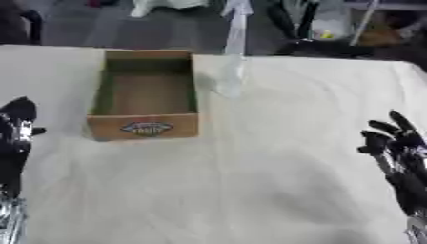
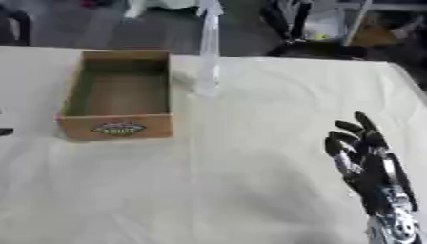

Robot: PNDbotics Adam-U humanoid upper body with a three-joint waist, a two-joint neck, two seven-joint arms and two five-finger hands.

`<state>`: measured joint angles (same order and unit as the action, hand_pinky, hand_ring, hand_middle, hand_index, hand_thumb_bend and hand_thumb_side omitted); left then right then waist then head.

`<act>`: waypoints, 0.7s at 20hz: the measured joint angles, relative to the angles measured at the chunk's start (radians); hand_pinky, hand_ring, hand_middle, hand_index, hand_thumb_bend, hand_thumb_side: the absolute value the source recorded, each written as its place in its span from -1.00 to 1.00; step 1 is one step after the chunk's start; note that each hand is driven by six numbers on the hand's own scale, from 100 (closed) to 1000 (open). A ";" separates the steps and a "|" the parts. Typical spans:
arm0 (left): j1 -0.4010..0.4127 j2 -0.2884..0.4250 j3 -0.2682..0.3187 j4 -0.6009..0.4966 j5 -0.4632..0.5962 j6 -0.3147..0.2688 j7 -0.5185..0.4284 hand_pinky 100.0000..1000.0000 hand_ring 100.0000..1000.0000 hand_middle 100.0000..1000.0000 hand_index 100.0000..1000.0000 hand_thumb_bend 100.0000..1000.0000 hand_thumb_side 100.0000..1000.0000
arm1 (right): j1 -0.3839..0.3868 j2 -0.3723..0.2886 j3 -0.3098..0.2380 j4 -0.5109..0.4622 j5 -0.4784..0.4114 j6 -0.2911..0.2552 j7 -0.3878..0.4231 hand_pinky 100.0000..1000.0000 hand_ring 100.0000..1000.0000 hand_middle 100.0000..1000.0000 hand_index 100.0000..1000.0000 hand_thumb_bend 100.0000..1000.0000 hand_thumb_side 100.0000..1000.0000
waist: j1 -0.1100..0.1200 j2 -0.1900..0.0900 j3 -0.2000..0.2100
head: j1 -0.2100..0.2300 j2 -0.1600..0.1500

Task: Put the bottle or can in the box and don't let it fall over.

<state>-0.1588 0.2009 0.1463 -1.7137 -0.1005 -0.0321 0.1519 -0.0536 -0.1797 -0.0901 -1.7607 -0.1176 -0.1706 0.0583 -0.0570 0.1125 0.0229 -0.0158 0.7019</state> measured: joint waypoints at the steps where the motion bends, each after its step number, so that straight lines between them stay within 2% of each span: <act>1: 0.000 0.000 0.000 0.000 0.000 0.000 -0.001 0.26 0.70 0.51 0.64 -0.19 0.48 | -0.019 -0.006 0.003 0.003 0.003 0.001 0.002 0.23 0.53 0.55 1.00 -0.20 -0.28 | 0.000 -0.002 0.001 | 0.000 0.000; 8: 0.004 0.000 -0.001 0.000 0.002 0.000 -0.004 0.26 0.71 0.51 0.64 -0.20 0.48 | -0.210 -0.046 0.045 0.069 0.045 0.006 0.018 0.24 0.55 0.57 1.00 -0.18 -0.25 | 0.000 -0.012 0.017 | -0.009 0.000; 13: 0.005 -0.001 -0.004 0.001 0.004 -0.002 -0.011 0.26 0.71 0.51 0.64 -0.20 0.48 | -0.373 -0.048 0.084 0.185 0.076 0.007 0.033 0.24 0.60 0.63 1.00 -0.20 -0.26 | 0.002 -0.015 0.040 | -0.023 0.001; 14: 0.006 -0.001 -0.006 0.001 0.004 -0.002 -0.011 0.26 0.71 0.51 0.64 -0.20 0.48 | -0.403 -0.048 0.088 0.213 0.086 0.007 0.032 0.25 0.64 0.66 1.00 -0.12 -0.24 | 0.004 -0.016 0.046 | -0.027 0.001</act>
<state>-0.1524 0.1995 0.1403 -1.7130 -0.0968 -0.0342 0.1407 -0.4570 -0.2276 -0.0017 -1.5478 -0.0317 -0.1639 0.0908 -0.0532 0.0966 0.0686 -0.0429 0.7025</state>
